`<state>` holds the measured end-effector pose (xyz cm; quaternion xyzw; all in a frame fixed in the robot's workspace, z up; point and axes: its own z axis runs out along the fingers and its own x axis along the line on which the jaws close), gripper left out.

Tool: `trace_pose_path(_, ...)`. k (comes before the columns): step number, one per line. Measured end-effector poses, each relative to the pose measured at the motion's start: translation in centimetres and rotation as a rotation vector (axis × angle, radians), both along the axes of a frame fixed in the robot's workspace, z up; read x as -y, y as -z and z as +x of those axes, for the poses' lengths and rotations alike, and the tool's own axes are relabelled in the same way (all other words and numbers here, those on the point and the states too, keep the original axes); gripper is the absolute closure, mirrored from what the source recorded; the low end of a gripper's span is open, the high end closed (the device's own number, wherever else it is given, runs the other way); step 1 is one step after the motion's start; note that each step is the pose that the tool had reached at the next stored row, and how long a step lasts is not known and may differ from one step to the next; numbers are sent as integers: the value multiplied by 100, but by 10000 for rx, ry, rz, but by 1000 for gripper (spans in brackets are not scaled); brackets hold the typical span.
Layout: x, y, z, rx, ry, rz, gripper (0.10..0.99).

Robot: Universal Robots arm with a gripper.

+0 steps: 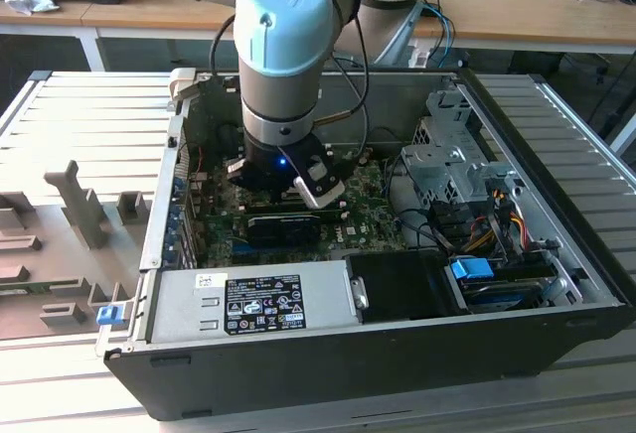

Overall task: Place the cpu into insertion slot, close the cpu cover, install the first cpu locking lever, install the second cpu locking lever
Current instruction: 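Install the second cpu locking lever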

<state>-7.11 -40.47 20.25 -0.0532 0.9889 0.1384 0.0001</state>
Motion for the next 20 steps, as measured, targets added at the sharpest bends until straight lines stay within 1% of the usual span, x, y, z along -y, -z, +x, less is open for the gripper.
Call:
trace_pose_path(1, 2, 20, -11, 1, -4, 212, 980)
trace_pose_path(5, 3, 57, -16, 1, -1, 272, 980)
trace_pose_path(9, 3, 81, -43, 2, 0, 364, 980)
trace_pose_path(12, 3, 83, -58, 1, -3, 379, 980)
trace_pose_path(13, 3, 76, -58, 1, -2, 380, 980)
trace_pose_path(14, 2, 46, -58, 4, -2, 386, 980)
trace_pose_path(15, 3, -7, -58, 1, -2, 380, 980)
trace_pose_path(20, 3, -143, -58, 2, -1, 381, 980)
